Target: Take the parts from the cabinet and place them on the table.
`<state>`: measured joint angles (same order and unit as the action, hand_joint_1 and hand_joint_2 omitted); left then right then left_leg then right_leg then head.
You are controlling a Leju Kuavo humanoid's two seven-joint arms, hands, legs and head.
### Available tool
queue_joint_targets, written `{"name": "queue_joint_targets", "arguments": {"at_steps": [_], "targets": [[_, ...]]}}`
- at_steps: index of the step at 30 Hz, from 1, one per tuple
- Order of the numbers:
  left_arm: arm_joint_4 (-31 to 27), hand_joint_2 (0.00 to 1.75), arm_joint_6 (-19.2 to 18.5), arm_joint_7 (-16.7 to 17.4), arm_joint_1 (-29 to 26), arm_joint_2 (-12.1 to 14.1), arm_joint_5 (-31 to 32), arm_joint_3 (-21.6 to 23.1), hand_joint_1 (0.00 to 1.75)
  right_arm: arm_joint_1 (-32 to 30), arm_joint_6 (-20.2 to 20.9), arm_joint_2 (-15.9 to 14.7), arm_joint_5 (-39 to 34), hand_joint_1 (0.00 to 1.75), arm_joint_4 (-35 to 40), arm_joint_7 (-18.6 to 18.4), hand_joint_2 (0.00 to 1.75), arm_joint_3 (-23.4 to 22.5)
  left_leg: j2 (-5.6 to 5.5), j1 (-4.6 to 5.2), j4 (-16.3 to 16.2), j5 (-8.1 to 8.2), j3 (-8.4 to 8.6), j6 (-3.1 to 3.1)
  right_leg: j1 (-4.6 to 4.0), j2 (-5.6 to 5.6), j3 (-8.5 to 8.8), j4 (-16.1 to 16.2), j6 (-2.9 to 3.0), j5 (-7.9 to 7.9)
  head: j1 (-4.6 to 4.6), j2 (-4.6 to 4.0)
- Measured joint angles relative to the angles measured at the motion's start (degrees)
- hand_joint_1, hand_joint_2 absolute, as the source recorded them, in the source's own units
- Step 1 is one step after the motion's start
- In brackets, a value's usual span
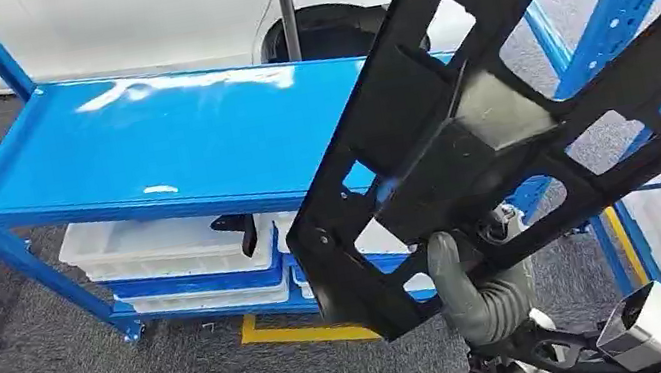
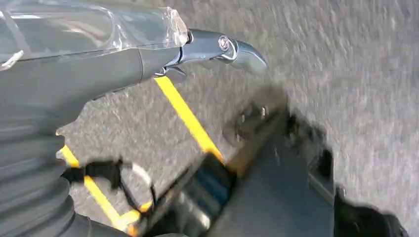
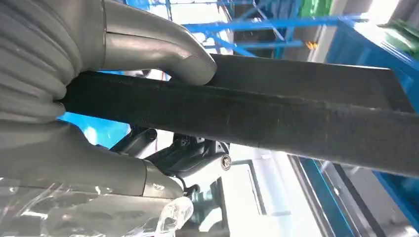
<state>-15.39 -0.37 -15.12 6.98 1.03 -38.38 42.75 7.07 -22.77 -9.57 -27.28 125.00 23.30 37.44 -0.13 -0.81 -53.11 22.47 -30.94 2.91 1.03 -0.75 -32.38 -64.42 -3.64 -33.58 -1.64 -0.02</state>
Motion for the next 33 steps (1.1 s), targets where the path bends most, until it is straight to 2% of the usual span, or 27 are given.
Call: {"name": "queue_joint_targets", "arguments": {"at_steps": [1, 2, 3, 4, 5, 6, 7, 8, 11, 12, 13, 14, 15, 16, 17, 18, 19, 21, 22, 23, 27, 28, 29, 30, 31, 32, 33], "targets": [[0.0, 1.75, 0.0, 0.0, 0.0, 0.0, 0.0, 0.1, 0.0, -0.2, 0.0, 0.0, 0.0, 1.75, -0.3, 0.0, 1.75, 0.1, -0.6, 0.14, 0.0, -0.06, -0.13, 0.1, -0.02, 0.33, -2.59, -5.2, -0.01, -1.8, -0.04, 0.0], [0.0, 1.75, 0.0, 0.0, -0.1, -0.2, 0.0, 0.3, 0.0, -0.4, 0.1, 0.0, -0.1, 1.75, -0.6, 0.0, 1.75, 0.1, -1.26, 0.27, 0.0, -0.09, -0.16, 0.14, -0.01, 0.39, -4.54, -8.7, 0.04, -2.39, -0.04, 0.0], [0.0, 1.75, 0.0, 0.0, -0.2, -0.2, 0.0, 0.4, 0.0, -0.6, 0.2, 0.0, -0.1, 1.75, -0.8, 0.0, 1.75, 0.1, -1.82, 0.35, 0.0, -0.1, -0.15, 0.15, -0.02, 0.4, -5.04, -9.0, 0.11, -1.6, -0.04, 0.0], [0.0, 1.75, 0.0, 0.0, -0.3, -0.2, -0.1, 0.5, 0.0, -0.7, 0.2, 0.0, -0.2, 1.75, -1.0, 0.0, 1.75, 0.1, -2.54, 0.38, -0.1, -0.11, -0.08, 0.14, -0.03, 0.49, -4.11, -6.3, 0.29, 0.62, -0.04, 0.0], [0.0, 1.75, 0.0, 0.0, -0.4, -0.3, -0.2, 0.7, 0.0, -0.8, 0.2, 0.1, -0.2, 1.75, -1.1, 0.0, 1.75, 0.2, -3.34, 0.4, -0.1, -0.11, 0.05, 0.13, -0.01, 0.78, -1.77, -1.0, 0.52, 3.82, -0.04, 0.0], [0.0, 1.75, 0.0, 0.1, -0.3, -0.3, -0.2, 0.8, 0.0, -0.8, 0.3, 0.2, -0.2, 1.75, -1.2, 0.0, 1.75, 0.2, -4.0, 0.4, -0.2, -0.12, 0.14, 0.09, 0.0, 1.78, 0.79, 4.8, 0.75, 6.71, -0.04, 0.0], [0.0, 1.75, 0.0, 0.1, -0.3, -0.3, -0.2, 0.9, 0.0, -0.9, 0.4, 0.2, -0.2, 1.75, -1.2, 0.0, 1.75, 0.2, -4.51, 0.34, -0.2, -0.13, 0.01, 0.02, 0.07, 4.29, 2.63, 9.1, 1.01, 8.41, -0.04, 0.0], [0.0, 1.75, 0.0, 0.1, -0.1, -0.4, -0.2, 1.1, 0.0, -1.0, 0.6, 0.2, -0.3, 1.75, -1.2, 0.0, 1.75, 0.2, -5.22, 0.81, -0.7, -0.07, -0.45, -0.4, 0.16, 5.13, 3.22, 10.9, 1.15, 7.8, 0.0, 0.0], [0.0, 1.75, 0.0, 0.3, -0.5, -0.4, -0.2, 1.3, 0.0, -1.3, 0.6, 0.3, -0.5, 1.75, -1.4, 0.2, 1.75, 0.2, -6.62, 0.4, -0.3, -0.66, -1.1, -1.51, -0.39, 3.8, 2.7, 10.4, 1.53, 7.91, 0.0, 0.0], [0.0, 1.75, 0.0, 0.5, -0.6, -0.4, -0.2, 1.3, 0.0, -1.3, 0.6, 0.3, -0.7, 1.75, -1.4, 0.4, 1.75, 0.2, -6.45, 0.4, -0.6, -0.47, -1.31, -1.75, 0.25, 3.08, 2.79, 10.8, 2.0, 8.26, -0.04, 0.0], [0.0, 1.75, 0.0, 0.7, -0.6, -0.4, -0.4, 1.3, 0.0, -1.3, 0.6, 0.3, -1.1, 1.75, -1.3, 0.4, 1.75, 0.2, -3.75, 0.48, -2.0, 0.58, -1.8, -2.1, 0.23, 2.45, 2.93, 10.9, 2.17, 8.34, 0.07, 0.0], [0.0, 1.75, 0.1, 0.8, -0.4, -0.4, -0.5, 1.3, 0.0, -1.6, 0.5, 0.4, -1.5, 1.75, -1.3, 0.5, 1.75, 0.2, -2.05, 0.47, -5.7, 2.82, -3.44, -2.39, 0.14, 1.67, 2.93, 10.9, 2.59, 8.26, 0.44, 0.0], [0.0, 1.75, 0.3, 0.8, -0.1, -0.4, -0.5, 1.3, 0.0, -1.8, 0.6, 0.4, -1.7, 1.75, -1.2, 0.5, 1.75, 0.2, -1.29, 0.28, -11.5, 5.65, -6.2, -2.73, -0.04, 0.71, 2.92, 10.9, 2.69, 8.23, 0.44, 0.0], [0.0, 1.75, 0.4, 0.9, 0.0, -0.4, -0.6, 1.3, 0.0, -1.9, 0.6, 0.4, -1.9, 1.75, -1.2, 0.5, 1.75, 0.2, -1.13, 0.16, -15.2, 7.13, -7.98, -2.94, -0.1, 0.15, 2.89, 10.8, 2.75, 8.19, 0.46, 0.0], [0.0, 1.75, 0.6, 0.9, 0.1, -0.4, -0.6, 1.3, 0.0, -2.0, 0.6, 0.4, -2.2, 1.75, -1.2, 0.5, 1.75, 0.2, -1.08, 0.08, -18.3, 7.99, -9.36, -3.14, -0.18, -0.57, 2.9, 10.8, 2.82, 8.14, 0.46, 0.0], [0.0, 1.75, 1.0, 0.9, 0.1, -0.4, -0.6, 1.4, 0.0, -2.1, 0.6, 0.4, -2.6, 1.75, -1.2, 0.7, 1.75, 0.2, -1.01, 0.03, -19.2, 7.74, -9.7, -3.22, -0.23, -1.26, 2.93, 10.8, 2.8, 8.1, 0.46, 0.0], [0.0, 1.75, 1.5, 0.9, 0.2, -0.4, -0.5, 1.6, 0.0, -2.2, 0.6, 0.4, -3.2, 1.75, -1.2, 1.3, 1.75, 0.1, -0.85, 0.01, -17.4, 6.49, -8.69, -3.22, -0.23, -1.94, 2.95, 10.8, 2.74, 8.02, 0.48, 0.0], [0.0, 1.75, 2.7, 0.8, 0.0, -0.4, -0.4, 1.7, 0.0, -2.5, 0.9, 0.4, -5.3, 1.75, -1.1, 2.8, 1.75, -0.1, 0.37, 0.02, -7.2, 1.9, -3.21, -2.93, -0.23, -2.96, 3.26, 10.8, 2.45, 7.82, 0.48, 0.0], [0.0, 1.75, 3.1, 0.3, -0.1, -0.4, -0.7, 1.7, 0.0, -2.7, 1.3, 0.4, -6.9, 1.75, -1.1, 3.7, 1.75, -0.4, 2.43, 0.19, -2.4, 0.34, -0.55, -2.61, -0.31, -3.35, 3.49, 10.8, 2.21, 7.67, 0.5, 0.0], [0.0, 1.75, 3.6, -0.4, -0.2, -0.4, -1.3, 1.7, 0.0, -3.2, 1.7, 0.4, -9.0, 1.75, -1.1, 4.7, 1.75, -1.0, 3.76, 1.11, -1.1, 0.92, -0.14, -1.92, -0.85, -3.78, 3.46, 10.7, 1.89, 7.48, 0.5, 0.0], [0.0, 1.75, 4.2, -2.3, -1.0, -0.3, -3.2, 1.7, 0.0, -4.0, 2.0, 0.2, -13.1, 1.75, -1.1, 6.0, 1.75, -3.1, 1.6, 1.01, -0.8, 0.63, -0.66, -0.35, -0.75, -5.31, 3.73, 10.8, 0.72, 7.15, 0.39, 0.0], [0.0, 1.75, 4.3, -2.3, -1.3, -0.3, -3.5, 1.7, 0.0, -4.2, 2.0, 0.0, -13.6, 1.75, -1.1, 6.3, 1.75, -3.6, 1.08, 0.69, -0.6, 0.37, -0.42, -0.01, -0.35, -3.46, 3.53, 9.9, 0.39, 6.31, 0.35, 0.0], [0.1, 1.75, 4.4, -2.2, -1.3, -0.2, -3.7, 1.7, 0.0, -4.5, 2.0, -0.1, -13.7, 1.75, -1.0, 6.4, 1.75, -4.2, 0.69, 0.58, -0.6, 0.31, -0.48, 0.34, -0.35, -1.33, 2.18, 7.0, 0.3, 4.26, 0.31, 0.0], [0.1, 1.75, 4.5, -2.0, -1.3, -0.2, -3.8, 1.6, 0.0, -4.7, 1.9, -0.2, -13.9, 1.75, -1.0, 6.7, 1.75, -4.5, 0.21, 0.6, -0.6, 0.28, -0.57, 0.55, -0.35, -0.27, 0.07, 2.4, 0.21, 1.74, 0.17, 0.0], [0.1, 1.75, 4.8, -1.4, -1.2, -0.2, -3.8, 1.6, 0.0, -4.9, 1.7, -0.3, -14.2, 1.75, -1.0, 6.7, 1.75, -5.0, -0.41, 0.65, -0.6, 0.28, -0.6, 0.65, -0.38, 0.26, -2.59, -3.2, 0.14, -0.74, 0.15, 0.0], [0.1, 1.75, 5.0, -0.9, -1.2, -0.2, -3.8, 1.6, 0.0, -5.2, 1.6, -0.4, -14.3, 1.75, -1.0, 6.7, 1.75, -5.3, -1.1, 0.71, -0.6, 0.28, -0.64, 0.67, -0.39, 0.38, -4.63, -7.3, 0.1, -2.09, 0.11, 0.0], [0.1, 1.75, 5.1, -0.5, -1.3, -0.2, -3.8, 1.7, 0.0, -5.5, 1.6, -0.5, -14.4, 1.75, -1.0, 6.8, 1.75, -5.7, -1.81, 0.73, -0.7, 0.28, -0.59, 0.67, -0.38, 0.41, -5.91, -9.5, 0.08, -2.01, 0.11, 0.0]]}}
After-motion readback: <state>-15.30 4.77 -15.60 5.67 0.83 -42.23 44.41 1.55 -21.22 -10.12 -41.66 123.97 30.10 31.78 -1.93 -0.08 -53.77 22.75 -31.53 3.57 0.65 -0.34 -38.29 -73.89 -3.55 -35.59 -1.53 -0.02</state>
